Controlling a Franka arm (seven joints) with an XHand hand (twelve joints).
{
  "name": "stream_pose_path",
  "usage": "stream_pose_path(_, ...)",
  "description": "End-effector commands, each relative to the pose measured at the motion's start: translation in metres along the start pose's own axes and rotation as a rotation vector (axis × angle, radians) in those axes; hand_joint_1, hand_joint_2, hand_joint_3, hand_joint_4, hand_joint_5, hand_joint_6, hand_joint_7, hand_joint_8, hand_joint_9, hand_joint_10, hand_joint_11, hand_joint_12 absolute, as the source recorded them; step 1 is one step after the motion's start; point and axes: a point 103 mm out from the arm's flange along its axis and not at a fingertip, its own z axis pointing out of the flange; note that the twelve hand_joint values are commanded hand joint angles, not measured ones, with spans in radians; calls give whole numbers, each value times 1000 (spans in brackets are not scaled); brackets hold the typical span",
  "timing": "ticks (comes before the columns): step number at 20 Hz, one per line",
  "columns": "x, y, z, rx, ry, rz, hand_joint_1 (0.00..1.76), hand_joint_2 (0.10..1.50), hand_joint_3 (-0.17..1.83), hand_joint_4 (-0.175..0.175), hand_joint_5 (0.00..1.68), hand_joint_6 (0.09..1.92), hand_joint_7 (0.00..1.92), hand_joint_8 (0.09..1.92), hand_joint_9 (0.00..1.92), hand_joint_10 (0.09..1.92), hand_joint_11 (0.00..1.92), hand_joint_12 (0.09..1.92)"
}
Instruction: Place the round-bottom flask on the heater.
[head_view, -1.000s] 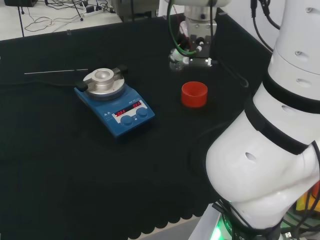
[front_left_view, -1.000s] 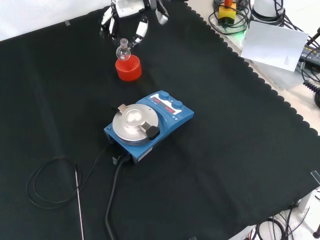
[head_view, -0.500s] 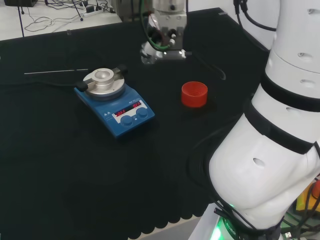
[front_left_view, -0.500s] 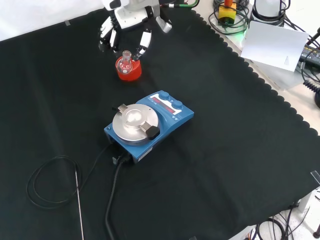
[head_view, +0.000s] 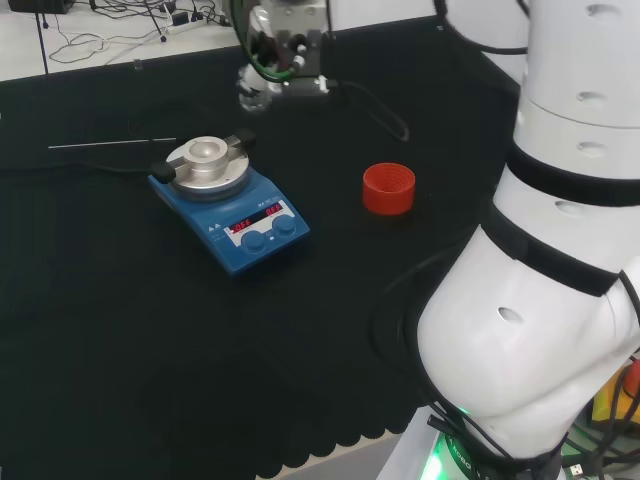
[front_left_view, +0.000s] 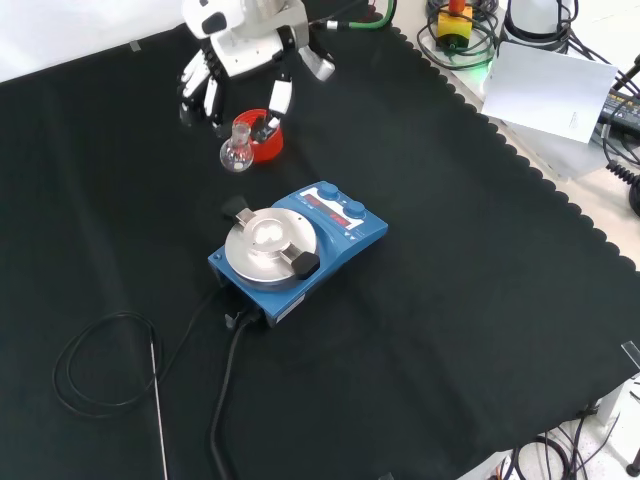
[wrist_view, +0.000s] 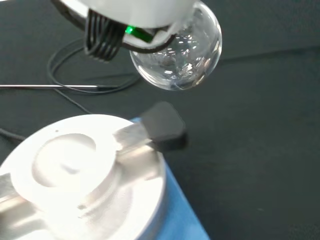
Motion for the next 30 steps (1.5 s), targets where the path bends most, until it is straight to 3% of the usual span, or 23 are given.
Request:
stream_pose_path(1,66,13,14,80,-6,-88,1137,653,772,8,1167,915,453,685,656,597,522,1277)
stream_pose_path(7,79,18,27,131,-18,-98,1137,650,776,7,1168,915,454,686,655,598,520,1278)
stream_pose_path(15,74,16,42,186,-26,-89,1138,647,781,6,1170,915,453,686,651,598,516,1279)
stream_pose_path(30,65,17,58,228,-3,-86,1142,638,793,-2,1176,909,450,687,646,601,510,1282)
